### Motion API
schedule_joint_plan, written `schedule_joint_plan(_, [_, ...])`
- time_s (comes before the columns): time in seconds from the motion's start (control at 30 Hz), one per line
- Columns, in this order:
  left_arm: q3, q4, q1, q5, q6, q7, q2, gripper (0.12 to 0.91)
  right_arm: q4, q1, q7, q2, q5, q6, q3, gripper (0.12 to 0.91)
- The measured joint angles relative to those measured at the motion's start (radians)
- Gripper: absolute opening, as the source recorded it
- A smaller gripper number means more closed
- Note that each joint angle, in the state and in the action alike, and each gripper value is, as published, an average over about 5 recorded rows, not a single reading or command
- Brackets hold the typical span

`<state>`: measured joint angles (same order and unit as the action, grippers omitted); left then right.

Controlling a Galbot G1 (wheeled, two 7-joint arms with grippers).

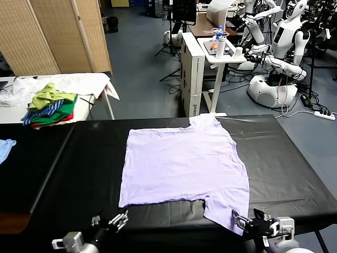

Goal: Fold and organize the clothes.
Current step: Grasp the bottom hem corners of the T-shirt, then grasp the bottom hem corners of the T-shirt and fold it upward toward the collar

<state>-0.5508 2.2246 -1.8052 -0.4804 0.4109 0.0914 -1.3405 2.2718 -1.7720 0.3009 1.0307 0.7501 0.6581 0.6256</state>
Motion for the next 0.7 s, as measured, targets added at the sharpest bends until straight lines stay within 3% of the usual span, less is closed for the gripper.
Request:
schedule_joint_plan(0.1, [0.007, -0.003, 0.002, 0.008, -0.001, -0.001, -0.005, 0.42, 0.005, -0.003, 0.0, 0.0, 0.0, 0.0, -0.001, 0.176])
schedule_joint_plan(0.17, [0.012, -0.005, 0.001, 0.013, -0.002, -0.002, -0.009, 0.287, 0.012, -0.009, 0.001, 0.0, 0.0, 0.0, 0.001, 0.155])
schedule_joint_plan(0.27, [0.016, -0.006, -0.001, 0.021, -0.002, -0.002, -0.012, 0.165, 0.028, -0.02, 0.004, -0.004, 0.001, 0.002, 0.008, 0.145])
schedule_joint_plan(0.7, [-0.016, 0.052, -0.07, 0.053, -0.014, 0.007, -0.001, 0.146, 0.128, -0.124, 0.028, -0.031, 0.006, 0.028, 0.043, 0.143])
